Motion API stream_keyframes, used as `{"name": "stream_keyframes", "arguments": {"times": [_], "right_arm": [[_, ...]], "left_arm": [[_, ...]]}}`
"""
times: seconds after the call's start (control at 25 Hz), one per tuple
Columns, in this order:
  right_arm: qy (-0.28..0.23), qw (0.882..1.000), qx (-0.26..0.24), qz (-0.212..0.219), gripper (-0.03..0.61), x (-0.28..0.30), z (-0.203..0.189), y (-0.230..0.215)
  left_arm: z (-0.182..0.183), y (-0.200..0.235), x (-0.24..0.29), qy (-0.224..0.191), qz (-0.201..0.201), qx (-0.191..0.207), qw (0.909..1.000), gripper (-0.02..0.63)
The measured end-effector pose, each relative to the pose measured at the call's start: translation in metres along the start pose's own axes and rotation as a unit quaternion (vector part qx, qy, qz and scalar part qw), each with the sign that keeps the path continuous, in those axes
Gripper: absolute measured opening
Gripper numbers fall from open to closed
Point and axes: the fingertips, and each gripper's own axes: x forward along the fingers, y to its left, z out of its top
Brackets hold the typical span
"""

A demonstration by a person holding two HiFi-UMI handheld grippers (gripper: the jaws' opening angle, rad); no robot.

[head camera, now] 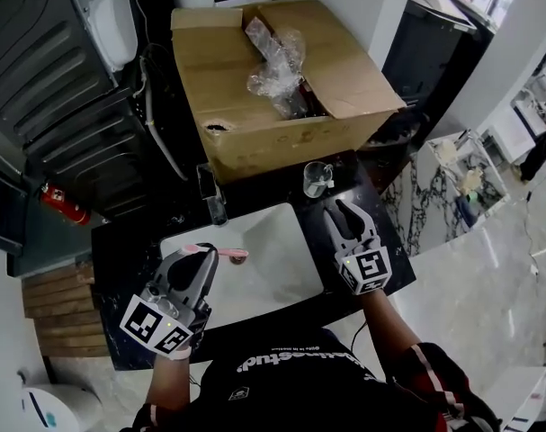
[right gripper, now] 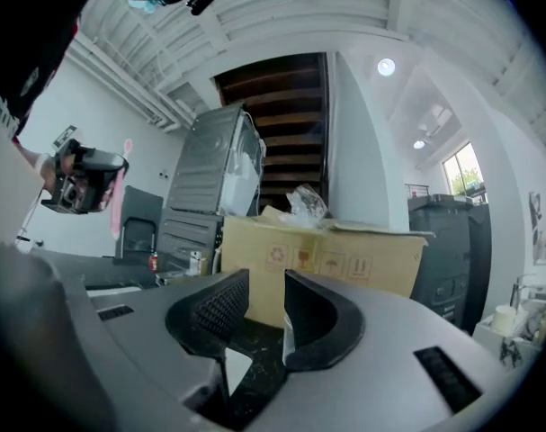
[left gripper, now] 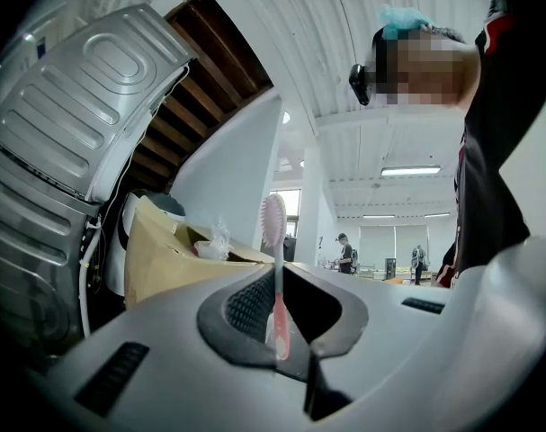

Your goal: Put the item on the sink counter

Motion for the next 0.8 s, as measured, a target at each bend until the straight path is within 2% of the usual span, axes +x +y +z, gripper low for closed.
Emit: {"name": "stream_keyframes", "arguments": {"times": [0.2, 0.36, 0.56, 0.8], "right_arm": [[-0.065, 0.996, -0.023, 0.057, 0.140, -0.030, 0.076, 0.056], [-0.104, 0.990, 0.019, 0.096, 0.132, -0.050, 0.112, 0.094], [-0.123, 0.983, 0.033, 0.131, 0.099, -0.063, 0.132, 0.126], [-0.129, 0.981, 0.033, 0.138, 0.040, -0.070, 0.137, 0.133]], "left_arm": [[0.000, -0.005, 0.001, -0.004, -0.009, 0.007, 0.9999, 0.038], [-0.004, -0.009, 0.001, 0.005, -0.010, 0.030, 0.9995, 0.038], [-0.008, -0.013, 0.000, 0.008, -0.013, 0.032, 0.9994, 0.038], [-0.006, -0.009, 0.003, 0.001, -0.014, 0.022, 0.9997, 0.038]]}}
